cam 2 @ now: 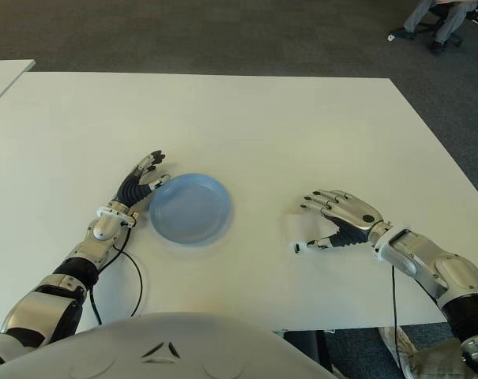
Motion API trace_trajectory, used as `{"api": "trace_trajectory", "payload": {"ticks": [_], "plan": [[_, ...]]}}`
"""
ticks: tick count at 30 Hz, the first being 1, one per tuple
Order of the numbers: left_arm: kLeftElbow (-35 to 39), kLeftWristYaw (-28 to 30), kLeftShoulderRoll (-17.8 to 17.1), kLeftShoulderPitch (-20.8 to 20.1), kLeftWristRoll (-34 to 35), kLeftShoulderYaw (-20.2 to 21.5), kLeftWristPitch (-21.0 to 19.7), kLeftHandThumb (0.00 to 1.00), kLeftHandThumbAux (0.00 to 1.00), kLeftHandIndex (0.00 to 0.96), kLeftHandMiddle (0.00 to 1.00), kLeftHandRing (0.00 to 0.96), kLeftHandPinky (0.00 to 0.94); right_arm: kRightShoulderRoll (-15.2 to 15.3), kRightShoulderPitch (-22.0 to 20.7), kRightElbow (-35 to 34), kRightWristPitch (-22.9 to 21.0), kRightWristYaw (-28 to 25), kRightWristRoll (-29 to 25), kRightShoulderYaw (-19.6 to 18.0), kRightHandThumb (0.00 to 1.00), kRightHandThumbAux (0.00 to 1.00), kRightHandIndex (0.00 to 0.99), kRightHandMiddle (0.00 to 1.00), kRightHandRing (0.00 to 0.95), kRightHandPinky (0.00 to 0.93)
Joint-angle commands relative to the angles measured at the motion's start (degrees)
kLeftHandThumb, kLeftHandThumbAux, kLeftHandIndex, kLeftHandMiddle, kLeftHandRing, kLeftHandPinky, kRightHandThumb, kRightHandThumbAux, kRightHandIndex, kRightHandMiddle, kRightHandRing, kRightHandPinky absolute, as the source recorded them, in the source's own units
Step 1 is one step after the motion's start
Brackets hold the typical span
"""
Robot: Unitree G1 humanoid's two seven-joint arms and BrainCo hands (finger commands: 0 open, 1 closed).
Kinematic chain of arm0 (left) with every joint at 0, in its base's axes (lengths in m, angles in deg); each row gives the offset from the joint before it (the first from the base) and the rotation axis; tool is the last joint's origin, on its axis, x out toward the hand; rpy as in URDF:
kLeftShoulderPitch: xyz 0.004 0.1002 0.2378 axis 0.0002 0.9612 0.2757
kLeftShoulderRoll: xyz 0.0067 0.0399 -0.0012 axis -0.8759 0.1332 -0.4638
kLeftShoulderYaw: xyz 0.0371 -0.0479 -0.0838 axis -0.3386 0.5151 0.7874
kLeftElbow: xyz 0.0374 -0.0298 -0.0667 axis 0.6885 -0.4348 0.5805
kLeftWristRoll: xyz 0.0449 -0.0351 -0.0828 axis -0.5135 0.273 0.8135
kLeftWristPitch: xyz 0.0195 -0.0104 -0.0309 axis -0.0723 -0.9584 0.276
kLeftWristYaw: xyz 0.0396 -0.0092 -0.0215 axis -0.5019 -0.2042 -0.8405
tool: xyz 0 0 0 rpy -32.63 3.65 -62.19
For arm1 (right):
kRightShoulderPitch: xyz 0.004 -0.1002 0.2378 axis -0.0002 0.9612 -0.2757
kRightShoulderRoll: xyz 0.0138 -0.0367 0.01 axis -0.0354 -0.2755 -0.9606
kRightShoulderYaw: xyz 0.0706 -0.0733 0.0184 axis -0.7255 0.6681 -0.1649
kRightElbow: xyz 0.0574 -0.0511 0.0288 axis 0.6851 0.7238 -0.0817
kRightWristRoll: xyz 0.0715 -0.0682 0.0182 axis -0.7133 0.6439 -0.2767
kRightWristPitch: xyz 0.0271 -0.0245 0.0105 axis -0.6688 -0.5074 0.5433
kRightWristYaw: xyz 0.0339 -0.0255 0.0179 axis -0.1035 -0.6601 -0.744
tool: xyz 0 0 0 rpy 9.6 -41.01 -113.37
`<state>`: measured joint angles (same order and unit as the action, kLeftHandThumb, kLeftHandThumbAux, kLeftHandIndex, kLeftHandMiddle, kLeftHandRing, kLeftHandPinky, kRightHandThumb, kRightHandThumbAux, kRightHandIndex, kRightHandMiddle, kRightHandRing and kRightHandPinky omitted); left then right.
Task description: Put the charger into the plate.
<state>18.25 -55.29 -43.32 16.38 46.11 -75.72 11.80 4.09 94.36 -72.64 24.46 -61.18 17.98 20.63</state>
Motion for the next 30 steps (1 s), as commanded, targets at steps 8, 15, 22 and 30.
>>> {"api": "trace_trajectory", "payload": {"ticks": [8,15,22,30], "plan": [[-3.09,-0.35,1.57,4.72,-1.15,-0.91,-2.93,0.0,0.483,0.081,0.15,0.136,0.069,-0.69,-2.72,-0.99,1.38,-7.28,-2.38,0.03,0.067,0.208,0.004,0.0,0.0,0.007],[-2.67,-0.03,1.73,4.87,-0.81,-0.78,-3.34,0.0,0.483,0.084,0.141,0.122,0.045,-0.84,-2.91,-1.78,1.21,-8.51,-2.48,-0.55,0.082,0.212,0.013,0.001,0.0,0.027],[-2.39,0.16,1.69,4.95,-0.75,-0.79,-2.97,0.0,0.478,0.083,0.135,0.116,0.034,-1.11,-2.36,-2.39,0.99,-8.23,-2.28,-1.15,0.105,0.212,0.02,0.015,0.009,0.04],[-2.15,0.23,1.51,5.05,-0.83,-0.81,-3.42,0.0,0.49,0.086,0.145,0.125,0.047,-1.51,-1.86,-2.38,1.16,-7.36,-1.5,-1.6,0.123,0.213,0.028,0.026,0.021,0.053]]}}
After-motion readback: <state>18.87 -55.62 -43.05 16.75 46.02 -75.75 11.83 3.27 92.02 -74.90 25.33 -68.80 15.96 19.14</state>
